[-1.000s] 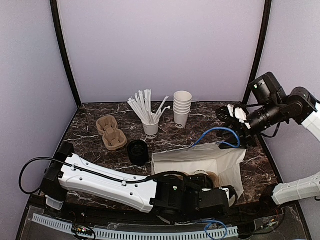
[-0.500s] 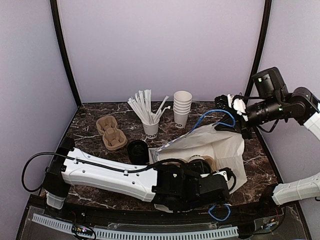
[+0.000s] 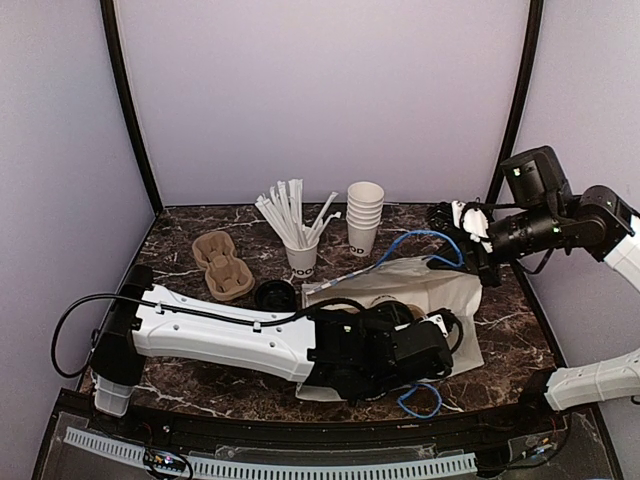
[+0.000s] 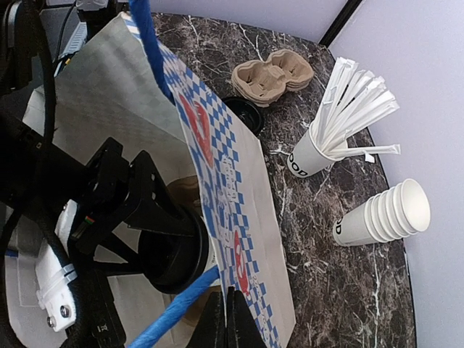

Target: Pack the takeout coffee

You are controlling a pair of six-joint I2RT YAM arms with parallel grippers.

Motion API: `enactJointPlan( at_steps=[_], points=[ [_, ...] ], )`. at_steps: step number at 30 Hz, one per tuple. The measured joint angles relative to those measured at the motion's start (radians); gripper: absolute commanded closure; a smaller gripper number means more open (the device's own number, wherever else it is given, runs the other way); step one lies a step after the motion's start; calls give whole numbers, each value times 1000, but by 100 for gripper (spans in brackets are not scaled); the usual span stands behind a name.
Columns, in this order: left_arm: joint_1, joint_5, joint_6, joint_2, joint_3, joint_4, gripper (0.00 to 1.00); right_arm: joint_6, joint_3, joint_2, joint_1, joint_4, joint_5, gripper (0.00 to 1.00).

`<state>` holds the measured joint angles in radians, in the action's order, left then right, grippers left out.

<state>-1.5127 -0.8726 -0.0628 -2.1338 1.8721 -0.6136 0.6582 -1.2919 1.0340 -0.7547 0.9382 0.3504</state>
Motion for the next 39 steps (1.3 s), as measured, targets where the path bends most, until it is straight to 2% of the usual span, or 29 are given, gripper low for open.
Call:
enactJointPlan(
  at_steps=[12,31,39],
  points=[
    [30,111,-43,0,-24,89,89,-2,0,-4,-4,23,38,100],
    [92,315,-57,-10,46,99,90,14,0,-3,-24,76,43,100],
    [89,282,-58,-8,50,77,90,17,0,-4,-33,74,22,100]
  ],
)
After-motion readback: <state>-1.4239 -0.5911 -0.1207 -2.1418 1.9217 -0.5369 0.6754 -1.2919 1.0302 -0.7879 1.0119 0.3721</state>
